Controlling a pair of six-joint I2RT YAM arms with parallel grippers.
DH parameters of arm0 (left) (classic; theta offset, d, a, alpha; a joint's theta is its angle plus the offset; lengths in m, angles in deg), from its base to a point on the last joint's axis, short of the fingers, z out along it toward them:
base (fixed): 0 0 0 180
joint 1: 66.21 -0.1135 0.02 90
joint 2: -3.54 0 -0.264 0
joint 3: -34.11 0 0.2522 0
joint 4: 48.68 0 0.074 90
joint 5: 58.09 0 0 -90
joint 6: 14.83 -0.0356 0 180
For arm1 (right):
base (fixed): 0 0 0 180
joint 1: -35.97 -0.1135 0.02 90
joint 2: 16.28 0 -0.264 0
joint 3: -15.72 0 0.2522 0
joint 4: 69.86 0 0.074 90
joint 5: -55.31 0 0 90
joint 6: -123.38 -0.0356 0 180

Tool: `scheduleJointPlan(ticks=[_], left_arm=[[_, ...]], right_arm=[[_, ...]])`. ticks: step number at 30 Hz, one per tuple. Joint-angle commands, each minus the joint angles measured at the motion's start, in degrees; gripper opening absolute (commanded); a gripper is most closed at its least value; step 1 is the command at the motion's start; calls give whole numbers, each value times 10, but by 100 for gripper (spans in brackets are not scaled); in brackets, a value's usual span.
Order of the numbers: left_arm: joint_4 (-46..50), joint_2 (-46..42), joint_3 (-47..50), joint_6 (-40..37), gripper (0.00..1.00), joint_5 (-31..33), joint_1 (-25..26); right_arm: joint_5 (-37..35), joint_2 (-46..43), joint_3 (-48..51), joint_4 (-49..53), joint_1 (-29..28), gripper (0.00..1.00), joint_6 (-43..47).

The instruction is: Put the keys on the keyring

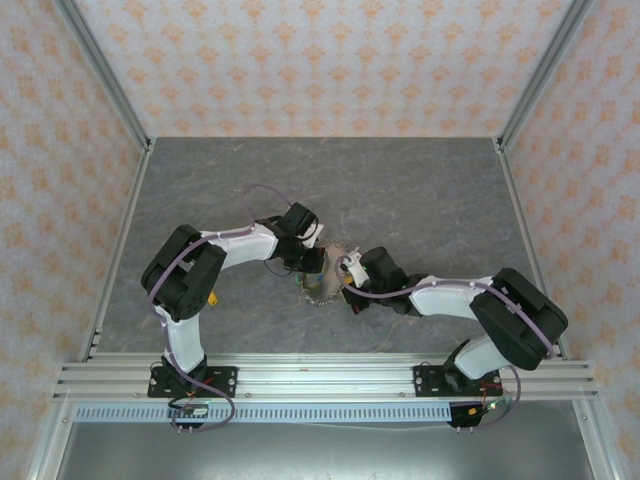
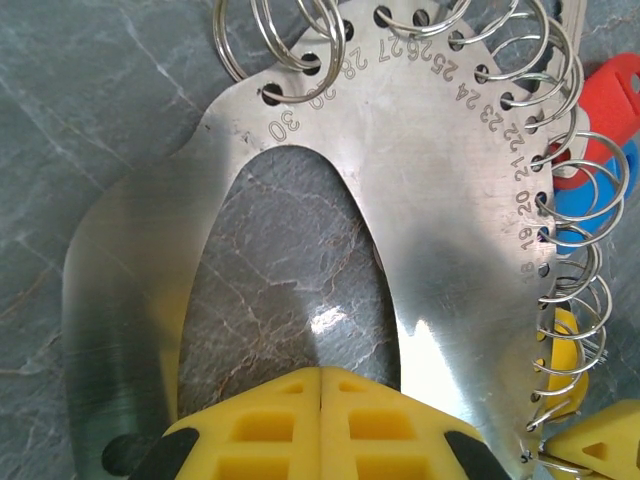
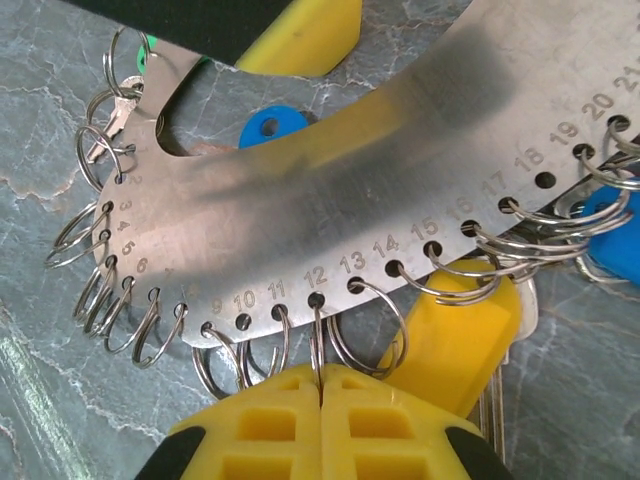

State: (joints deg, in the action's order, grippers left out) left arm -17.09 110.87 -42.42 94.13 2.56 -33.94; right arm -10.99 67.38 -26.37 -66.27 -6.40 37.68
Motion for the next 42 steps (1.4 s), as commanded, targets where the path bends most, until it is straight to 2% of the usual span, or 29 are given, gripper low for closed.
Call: scheduleJointPlan(ticks=[1,4,15,22,27,30,35,39,42], left_arm=[[20,11,3,-2,2,15,5],[21,11,7,-2,2,11,11],[11,-3,17,1,2,-11,14],[1,-71,22,15,3,-28,10],[-43,-207,54,21,15,-9,-12],[-70,-284,79,24,28,-3,-39],[-81,-350,98,-32,36,-9,-51],[-162,-400,148,-88,39,-47,-50],[-181,-435,184,-144,39,-29,-50]], right_arm=[[-21,-27,31,-56,-3,0,-11],[-23,-38,49,-135,-3,0,-14],[-33,-43,91,-272,-2,0,31],[14,-73,106,-344,12,0,49],[129,-114,78,-312,49,0,64],[195,-126,43,-249,67,0,94],[234,-123,-5,-188,74,0,153],[242,-114,-53,-76,74,0,249],[234,-112,-75,-14,73,0,322]])
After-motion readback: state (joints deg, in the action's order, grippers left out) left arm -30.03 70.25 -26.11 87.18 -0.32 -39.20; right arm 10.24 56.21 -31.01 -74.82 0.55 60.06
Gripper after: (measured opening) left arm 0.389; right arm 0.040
